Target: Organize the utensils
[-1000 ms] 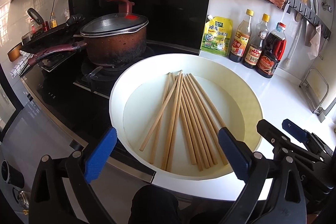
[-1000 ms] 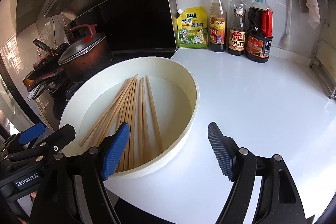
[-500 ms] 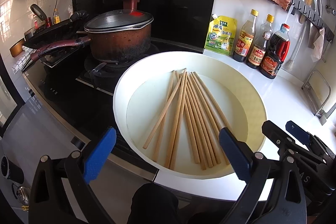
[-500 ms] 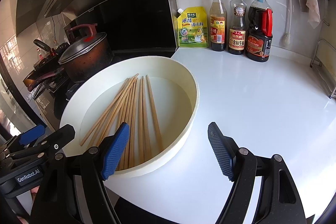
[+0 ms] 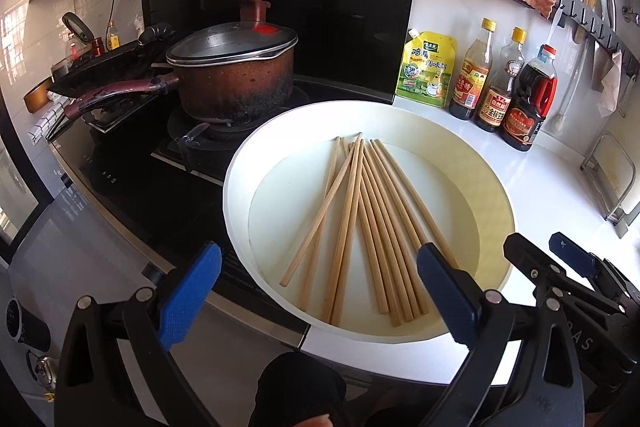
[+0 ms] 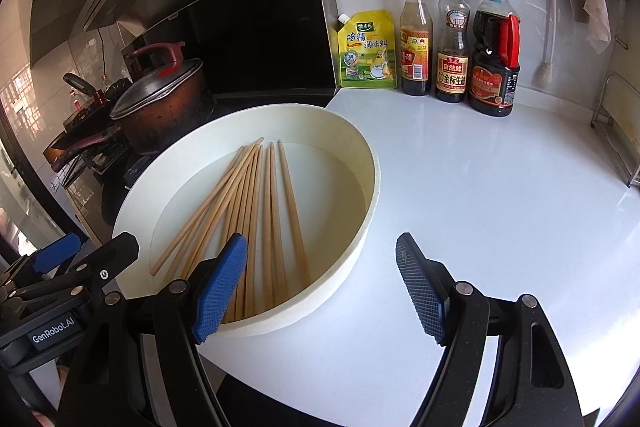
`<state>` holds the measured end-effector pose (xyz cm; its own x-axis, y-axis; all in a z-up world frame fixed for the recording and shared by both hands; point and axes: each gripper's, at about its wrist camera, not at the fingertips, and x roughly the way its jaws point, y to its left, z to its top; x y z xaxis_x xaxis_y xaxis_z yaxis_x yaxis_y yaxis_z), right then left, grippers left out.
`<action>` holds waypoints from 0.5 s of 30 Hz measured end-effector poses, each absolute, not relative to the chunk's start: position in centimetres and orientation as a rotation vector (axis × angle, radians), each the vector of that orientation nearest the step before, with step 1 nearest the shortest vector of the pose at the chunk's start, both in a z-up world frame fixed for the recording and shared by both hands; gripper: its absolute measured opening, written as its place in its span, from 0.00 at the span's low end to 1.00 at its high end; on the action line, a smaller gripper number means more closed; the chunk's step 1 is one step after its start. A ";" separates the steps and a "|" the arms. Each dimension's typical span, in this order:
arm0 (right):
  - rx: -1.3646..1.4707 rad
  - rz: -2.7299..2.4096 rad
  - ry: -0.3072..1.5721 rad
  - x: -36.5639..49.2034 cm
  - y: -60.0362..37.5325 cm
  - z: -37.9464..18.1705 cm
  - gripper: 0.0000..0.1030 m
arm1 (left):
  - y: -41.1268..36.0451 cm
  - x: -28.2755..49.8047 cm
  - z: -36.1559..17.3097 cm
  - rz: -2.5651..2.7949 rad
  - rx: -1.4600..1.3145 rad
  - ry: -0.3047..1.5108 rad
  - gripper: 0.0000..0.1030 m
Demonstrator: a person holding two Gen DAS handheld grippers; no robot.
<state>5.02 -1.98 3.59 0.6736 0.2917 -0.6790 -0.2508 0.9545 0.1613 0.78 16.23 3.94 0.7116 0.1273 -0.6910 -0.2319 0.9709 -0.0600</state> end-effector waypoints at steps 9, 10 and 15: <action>0.054 0.308 0.776 5.0 -2.0 3.5 0.71 | 16.1 1.0 3.7 0.197 -0.148 0.765 0.94; 0.055 0.308 0.776 5.0 -2.0 3.5 0.71 | 16.1 1.0 3.7 0.198 -0.148 0.764 0.94; 0.056 0.308 0.777 5.0 -2.0 3.4 0.71 | 16.1 1.0 3.7 0.190 -0.152 0.759 0.94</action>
